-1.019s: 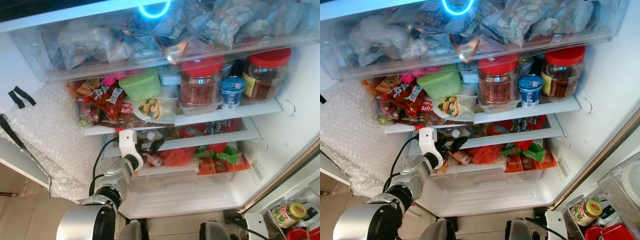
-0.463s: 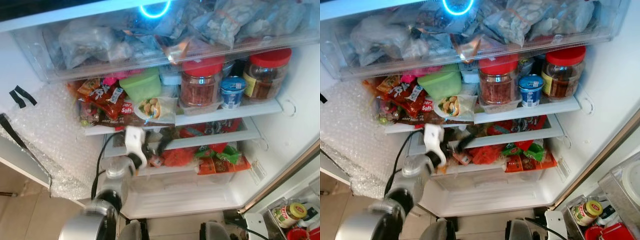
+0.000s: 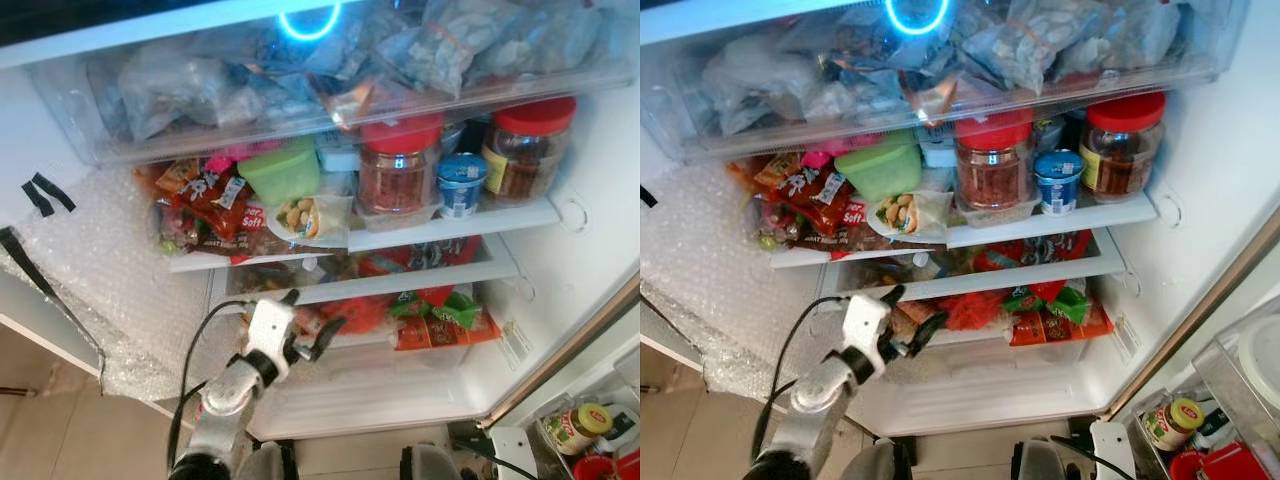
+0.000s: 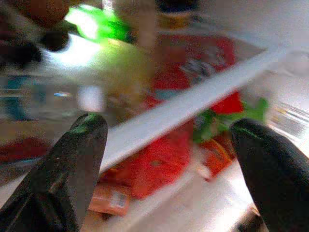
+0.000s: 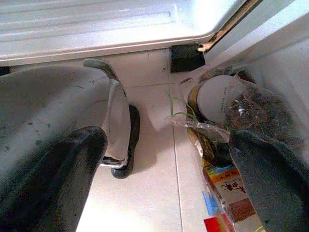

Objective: Restocking fridge

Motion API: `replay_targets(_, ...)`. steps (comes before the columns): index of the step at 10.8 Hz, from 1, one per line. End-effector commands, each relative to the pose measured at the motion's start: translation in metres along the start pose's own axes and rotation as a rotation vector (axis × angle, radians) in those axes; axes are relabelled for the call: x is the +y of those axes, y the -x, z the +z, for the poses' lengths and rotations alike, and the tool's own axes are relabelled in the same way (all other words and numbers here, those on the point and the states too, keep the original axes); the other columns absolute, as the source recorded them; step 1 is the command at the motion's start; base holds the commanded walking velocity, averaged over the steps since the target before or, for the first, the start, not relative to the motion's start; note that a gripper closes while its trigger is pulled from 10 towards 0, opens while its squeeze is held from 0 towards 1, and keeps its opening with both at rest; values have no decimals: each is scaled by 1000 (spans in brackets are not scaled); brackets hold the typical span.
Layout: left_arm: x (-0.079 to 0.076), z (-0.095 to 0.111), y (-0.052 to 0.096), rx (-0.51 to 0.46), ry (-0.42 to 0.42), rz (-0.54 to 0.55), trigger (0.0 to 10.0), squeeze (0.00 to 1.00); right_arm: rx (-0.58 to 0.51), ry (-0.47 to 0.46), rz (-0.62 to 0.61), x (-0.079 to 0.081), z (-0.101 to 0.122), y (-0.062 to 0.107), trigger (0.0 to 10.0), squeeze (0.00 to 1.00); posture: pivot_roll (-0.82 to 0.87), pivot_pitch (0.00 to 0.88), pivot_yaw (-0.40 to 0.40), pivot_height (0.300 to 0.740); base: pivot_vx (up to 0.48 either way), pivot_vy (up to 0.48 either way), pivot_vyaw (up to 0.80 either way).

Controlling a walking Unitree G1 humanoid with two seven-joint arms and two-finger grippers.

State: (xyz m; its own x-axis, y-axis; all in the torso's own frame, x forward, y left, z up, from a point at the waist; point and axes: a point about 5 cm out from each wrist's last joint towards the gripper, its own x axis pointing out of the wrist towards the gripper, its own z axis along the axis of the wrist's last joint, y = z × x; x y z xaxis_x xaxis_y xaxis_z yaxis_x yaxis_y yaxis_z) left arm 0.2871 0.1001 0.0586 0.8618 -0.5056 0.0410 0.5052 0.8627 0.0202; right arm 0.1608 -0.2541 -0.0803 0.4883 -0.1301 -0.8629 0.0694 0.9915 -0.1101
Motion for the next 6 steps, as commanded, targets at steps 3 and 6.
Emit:
replay_targets(3,39,-18,25,98,44,259,10000,0,11,21,40,7,-1,-1,10000,0,-109,61,89,660,0,0,0)
replay_targets(6,43,-35,36,192,25,321,10000,0,11,46,34,-1,1,0,10000,0,-113,56,61,660,0,0,0)
